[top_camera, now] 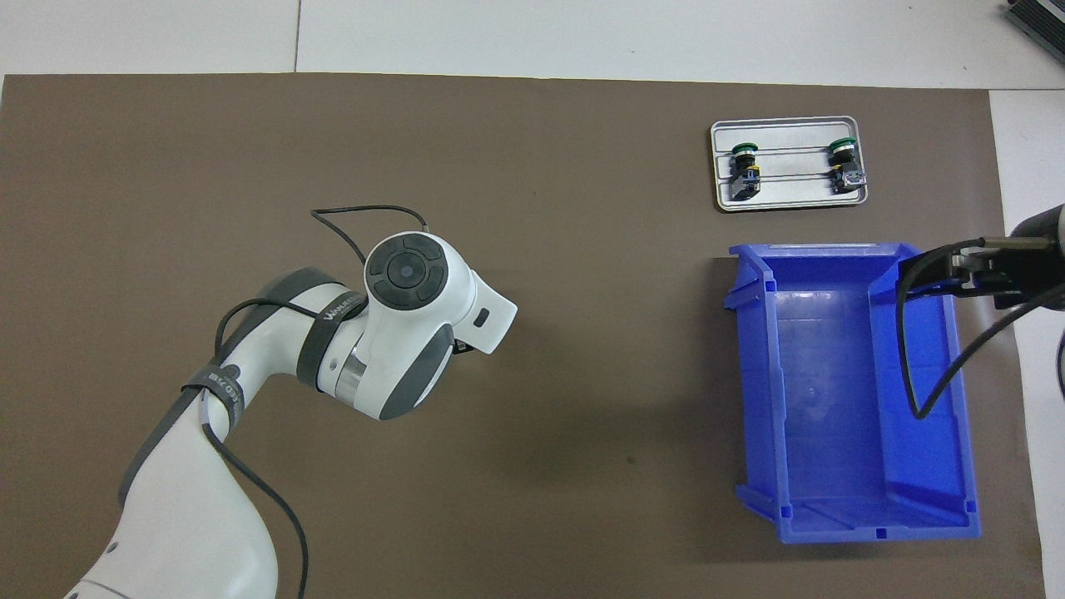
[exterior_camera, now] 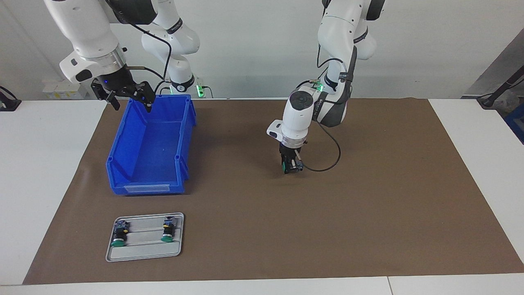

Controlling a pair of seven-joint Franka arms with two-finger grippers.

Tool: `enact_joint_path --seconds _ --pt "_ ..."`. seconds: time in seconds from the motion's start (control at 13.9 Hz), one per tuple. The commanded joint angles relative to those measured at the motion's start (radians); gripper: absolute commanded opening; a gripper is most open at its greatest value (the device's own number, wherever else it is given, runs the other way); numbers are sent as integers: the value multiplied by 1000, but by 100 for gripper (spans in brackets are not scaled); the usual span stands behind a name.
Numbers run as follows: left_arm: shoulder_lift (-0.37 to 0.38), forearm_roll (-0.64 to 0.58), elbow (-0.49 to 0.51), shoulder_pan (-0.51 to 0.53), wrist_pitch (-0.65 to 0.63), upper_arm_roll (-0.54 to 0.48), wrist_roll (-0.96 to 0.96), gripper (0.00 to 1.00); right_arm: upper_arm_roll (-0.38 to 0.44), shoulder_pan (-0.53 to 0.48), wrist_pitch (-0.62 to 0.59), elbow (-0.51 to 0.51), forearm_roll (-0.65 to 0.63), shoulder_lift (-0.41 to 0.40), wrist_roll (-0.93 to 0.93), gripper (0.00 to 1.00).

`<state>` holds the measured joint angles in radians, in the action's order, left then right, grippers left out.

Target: Place and press button with both arms

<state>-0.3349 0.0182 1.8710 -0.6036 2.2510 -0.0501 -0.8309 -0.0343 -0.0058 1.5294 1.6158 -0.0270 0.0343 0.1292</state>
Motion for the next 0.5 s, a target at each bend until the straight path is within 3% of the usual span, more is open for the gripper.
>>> enact_joint_path --seconds 0.0,0.14,0.43 --pt "45 -15 -61 57 -164 -4 -7 22 -7 -14 15 26 13 21 9 100" --pt "79 21 -72 131 -270 4 -65 22 -9 -11 15 26 12 21 6 100" --pt "122 320 -79 321 -392 -1 -247 22 -7 -6 15 26 12 21 6 100"
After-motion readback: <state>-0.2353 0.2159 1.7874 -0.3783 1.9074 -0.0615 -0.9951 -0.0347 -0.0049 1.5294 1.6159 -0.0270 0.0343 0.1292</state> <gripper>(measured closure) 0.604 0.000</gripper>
